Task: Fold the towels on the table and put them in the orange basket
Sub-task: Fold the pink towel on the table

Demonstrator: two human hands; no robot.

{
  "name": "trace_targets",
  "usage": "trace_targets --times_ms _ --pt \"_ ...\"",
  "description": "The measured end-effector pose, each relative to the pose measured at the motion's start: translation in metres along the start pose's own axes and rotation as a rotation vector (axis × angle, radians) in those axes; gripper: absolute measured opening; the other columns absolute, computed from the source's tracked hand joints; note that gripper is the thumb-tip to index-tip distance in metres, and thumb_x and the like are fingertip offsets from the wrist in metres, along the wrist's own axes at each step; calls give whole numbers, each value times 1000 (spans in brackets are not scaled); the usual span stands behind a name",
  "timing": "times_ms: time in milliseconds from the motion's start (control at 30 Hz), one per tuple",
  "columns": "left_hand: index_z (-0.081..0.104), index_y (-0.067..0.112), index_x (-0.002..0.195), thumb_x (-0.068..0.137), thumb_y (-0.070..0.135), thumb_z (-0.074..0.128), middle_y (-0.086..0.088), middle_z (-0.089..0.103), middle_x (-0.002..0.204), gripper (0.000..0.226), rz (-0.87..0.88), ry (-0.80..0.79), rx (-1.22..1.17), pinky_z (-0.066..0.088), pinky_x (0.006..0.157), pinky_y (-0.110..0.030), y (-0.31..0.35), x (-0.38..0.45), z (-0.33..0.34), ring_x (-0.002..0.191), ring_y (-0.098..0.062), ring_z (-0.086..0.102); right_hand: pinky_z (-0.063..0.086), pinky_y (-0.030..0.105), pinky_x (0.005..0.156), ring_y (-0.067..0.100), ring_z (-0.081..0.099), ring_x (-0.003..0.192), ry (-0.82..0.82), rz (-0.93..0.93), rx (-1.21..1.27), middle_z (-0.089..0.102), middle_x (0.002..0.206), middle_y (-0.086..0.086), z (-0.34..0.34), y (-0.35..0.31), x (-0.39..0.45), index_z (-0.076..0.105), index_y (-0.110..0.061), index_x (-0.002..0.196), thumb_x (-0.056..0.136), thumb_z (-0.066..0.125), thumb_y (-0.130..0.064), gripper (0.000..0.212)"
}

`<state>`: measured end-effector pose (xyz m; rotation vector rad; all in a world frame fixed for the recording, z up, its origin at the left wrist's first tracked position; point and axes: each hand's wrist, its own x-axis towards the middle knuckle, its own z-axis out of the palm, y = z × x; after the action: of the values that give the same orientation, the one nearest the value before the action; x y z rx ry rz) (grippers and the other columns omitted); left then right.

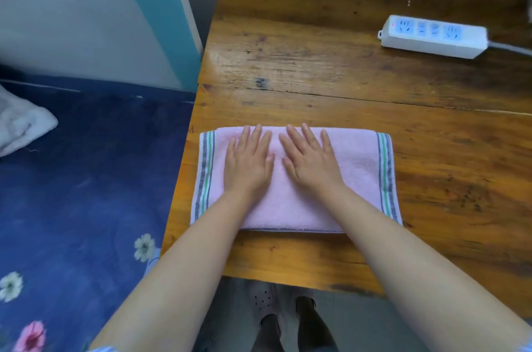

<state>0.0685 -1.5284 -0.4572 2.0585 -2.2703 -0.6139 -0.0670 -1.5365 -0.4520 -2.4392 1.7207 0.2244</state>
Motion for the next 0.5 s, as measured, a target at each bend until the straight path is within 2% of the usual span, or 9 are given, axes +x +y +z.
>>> trace_targets --times_ms 67,100,133,200,300,400,500 --pt "17 28 148 67 54 -12 3 7 158 90 -17 -31 12 -2 116 -34 -17 2 0 147 -18 0 28 43 100 26 63 109 46 52 30 66 120 2 8 11 2 66 -15 114 79 30 -37 55" --pt "16 29 148 69 56 -10 2 6 158 87 -41 -47 26 -2 116 -35 -27 2 -3 147 -19 -1 18 41 105 28 53 123 36 81 74 56 132 4 8 18 1 56 -13 126 82 23 -40 61" --pt "15 28 148 73 58 -7 1 4 158 84 -70 -57 50 -2 116 -36 -38 1 -7 147 -20 -2 8 40 110 26 35 136 -11 119 103 40 146 2 8 26 0 40 -15 138 83 12 -44 69" --pt "10 26 149 87 57 5 0 0 158 70 -107 -75 97 -2 117 -39 -56 1 -13 147 -20 -4 -8 37 114 19 4 146 -88 205 125 10 156 -4 7 47 -6 12 -20 147 81 -3 -48 74" --pt "7 21 150 99 41 24 2 -1 158 57 -170 -99 75 3 117 -45 -76 2 -18 146 -19 -6 -7 36 116 18 -2 146 -102 321 171 4 157 -1 2 77 -19 8 -17 148 83 -2 -46 72" --pt "6 18 150 99 38 24 -1 -4 158 57 -178 -117 81 4 117 -46 -80 3 -21 146 -22 -7 -5 37 117 19 -6 145 -126 386 235 -1 157 2 0 98 -36 5 -14 148 98 11 -39 56" --pt "4 18 150 98 42 23 -6 -7 158 60 -193 -137 173 1 116 -48 -76 0 -28 146 -25 -10 -5 37 117 20 -8 145 -114 456 307 -6 157 5 -1 106 -52 1 -12 147 100 19 -30 54"
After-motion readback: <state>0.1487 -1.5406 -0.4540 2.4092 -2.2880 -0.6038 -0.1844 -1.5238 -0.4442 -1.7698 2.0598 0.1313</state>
